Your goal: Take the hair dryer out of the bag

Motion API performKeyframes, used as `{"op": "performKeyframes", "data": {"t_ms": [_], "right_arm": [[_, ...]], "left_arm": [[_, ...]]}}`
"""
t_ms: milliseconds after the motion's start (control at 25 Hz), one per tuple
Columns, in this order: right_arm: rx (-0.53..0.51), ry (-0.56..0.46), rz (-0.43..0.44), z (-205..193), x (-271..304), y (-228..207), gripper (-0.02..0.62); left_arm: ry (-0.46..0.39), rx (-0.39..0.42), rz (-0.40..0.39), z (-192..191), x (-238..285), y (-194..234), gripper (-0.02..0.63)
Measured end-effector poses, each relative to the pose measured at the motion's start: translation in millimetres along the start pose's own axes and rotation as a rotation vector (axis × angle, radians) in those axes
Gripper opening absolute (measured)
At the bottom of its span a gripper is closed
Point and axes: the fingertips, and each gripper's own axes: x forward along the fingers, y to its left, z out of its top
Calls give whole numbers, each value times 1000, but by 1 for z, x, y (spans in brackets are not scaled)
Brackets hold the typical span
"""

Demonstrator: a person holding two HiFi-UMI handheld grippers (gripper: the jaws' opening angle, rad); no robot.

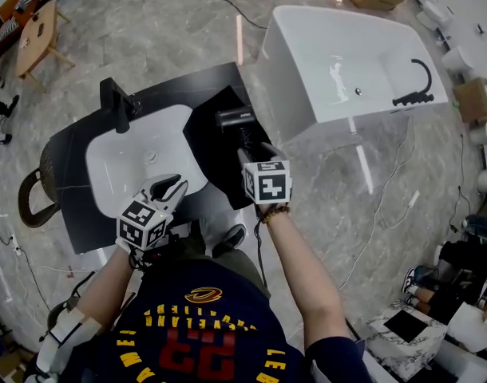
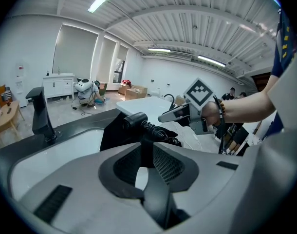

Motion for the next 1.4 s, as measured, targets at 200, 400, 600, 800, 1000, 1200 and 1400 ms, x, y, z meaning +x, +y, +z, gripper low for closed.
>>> {"op": "performKeyframes", "data": {"t_ms": [200, 400, 600, 800, 1000, 1200, 1400], "right_arm": [[-8, -237, 117, 22, -68, 40, 222], [-27, -353, 156, 24, -133, 66, 145], [-27, -471, 132, 35, -189, 69, 40], [-97, -571, 91, 50, -225, 80, 40], [-172, -633, 54, 62, -250, 90, 34], [-165, -665, 53, 66, -257, 96, 34], [-102, -684, 55, 69, -258, 103, 34]], "left_arm": [[-136, 42, 8, 43, -19, -13, 69], [-298, 103, -12, 97, -44, -42, 69], [-388, 143, -60, 136, -58, -80, 69], [-428, 197, -99, 159, -69, -113, 67], [-480, 230, -138, 176, -83, -143, 67], [-487, 207, -167, 174, -86, -154, 67], [-482, 200, -193, 173, -84, -157, 67]]}}
